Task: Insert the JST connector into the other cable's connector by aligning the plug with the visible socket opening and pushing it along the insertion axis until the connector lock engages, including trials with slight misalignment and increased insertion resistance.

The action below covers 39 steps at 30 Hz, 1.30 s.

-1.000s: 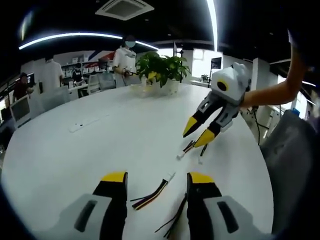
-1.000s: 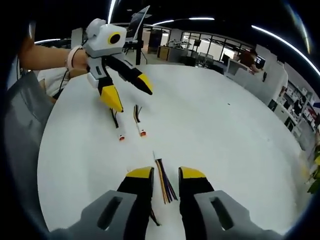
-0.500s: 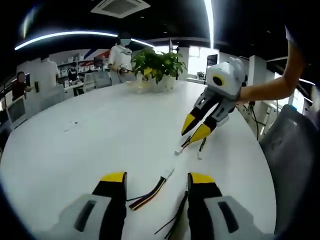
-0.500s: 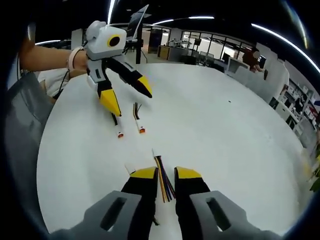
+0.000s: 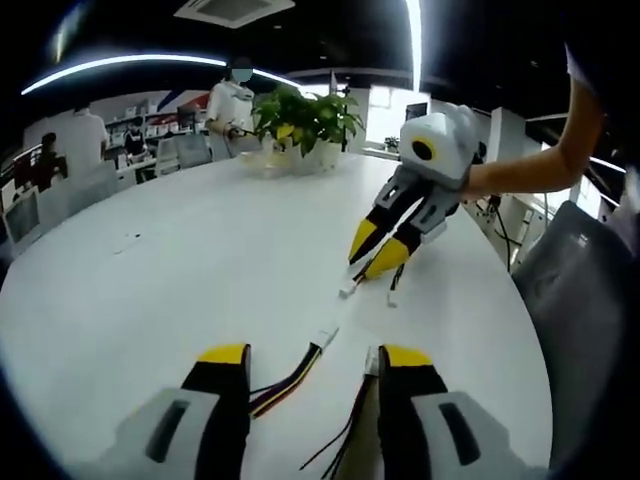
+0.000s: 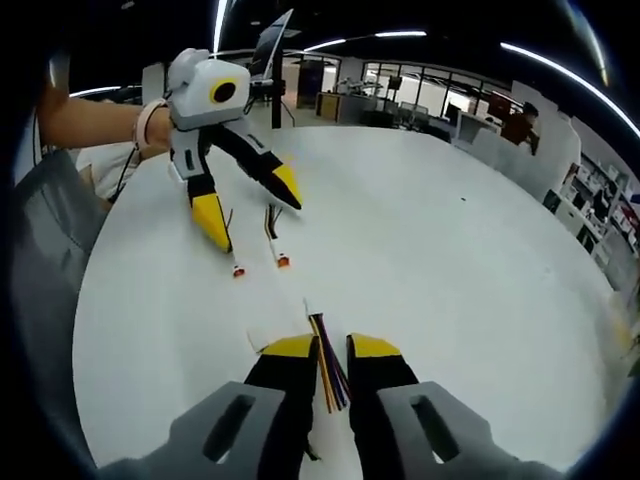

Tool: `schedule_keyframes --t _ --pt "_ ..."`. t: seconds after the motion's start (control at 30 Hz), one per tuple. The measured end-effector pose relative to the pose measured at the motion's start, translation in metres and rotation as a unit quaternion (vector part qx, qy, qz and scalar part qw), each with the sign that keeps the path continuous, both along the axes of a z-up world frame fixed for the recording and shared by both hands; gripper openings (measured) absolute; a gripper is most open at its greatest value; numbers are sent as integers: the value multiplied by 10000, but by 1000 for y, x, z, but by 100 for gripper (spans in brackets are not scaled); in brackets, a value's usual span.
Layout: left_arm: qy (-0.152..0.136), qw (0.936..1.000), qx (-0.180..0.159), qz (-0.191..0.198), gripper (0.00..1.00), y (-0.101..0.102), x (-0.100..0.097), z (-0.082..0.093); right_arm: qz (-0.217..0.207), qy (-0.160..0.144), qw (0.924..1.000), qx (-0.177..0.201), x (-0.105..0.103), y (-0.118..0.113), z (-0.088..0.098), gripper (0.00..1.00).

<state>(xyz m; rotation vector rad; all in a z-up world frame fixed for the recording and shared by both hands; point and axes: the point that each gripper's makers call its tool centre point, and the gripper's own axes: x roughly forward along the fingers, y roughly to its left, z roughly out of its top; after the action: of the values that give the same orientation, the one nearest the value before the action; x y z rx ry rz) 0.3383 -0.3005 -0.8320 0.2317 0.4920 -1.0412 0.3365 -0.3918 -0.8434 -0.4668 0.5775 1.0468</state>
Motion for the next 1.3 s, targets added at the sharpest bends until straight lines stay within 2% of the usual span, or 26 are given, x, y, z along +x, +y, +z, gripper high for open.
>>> schedule_keyframes --t 0.2,0.33,0.5,0.63,0.67,0.8,1.03,1.13,1.3 --pt "-51 9999 -133 -38 39 -6 4 2 57 162 9997 155 -2 6 -2 8" --pt "-68 9995 -288 -55 34 -9 7 5 64 153 9997 161 -1 6 -3 7" --pt "-19 9989 -455 -72 33 -14 9 7 80 204 9995 224 -1 8 -4 7" --pt "-5 9993 -337 -127 32 -14 8 1 99 222 9995 202 -1 9 -6 7" --pt "89 9994 -283 -163 31 -14 6 -2 95 214 9995 217 -1 10 -6 7" --pt "-87 9992 -230 -329 24 -15 4 -2 121 239 9992 295 -2 13 -5 7" --pt "-168 9986 -135 -493 22 -19 2 -6 133 239 9991 327 -1 15 -6 7" --pt "-322 9974 75 -637 19 -19 0 -12 136 251 9989 359 -1 16 -6 7" --pt "-327 9974 14 -637 15 -19 0 -13 154 234 9990 354 -1 16 -5 7"
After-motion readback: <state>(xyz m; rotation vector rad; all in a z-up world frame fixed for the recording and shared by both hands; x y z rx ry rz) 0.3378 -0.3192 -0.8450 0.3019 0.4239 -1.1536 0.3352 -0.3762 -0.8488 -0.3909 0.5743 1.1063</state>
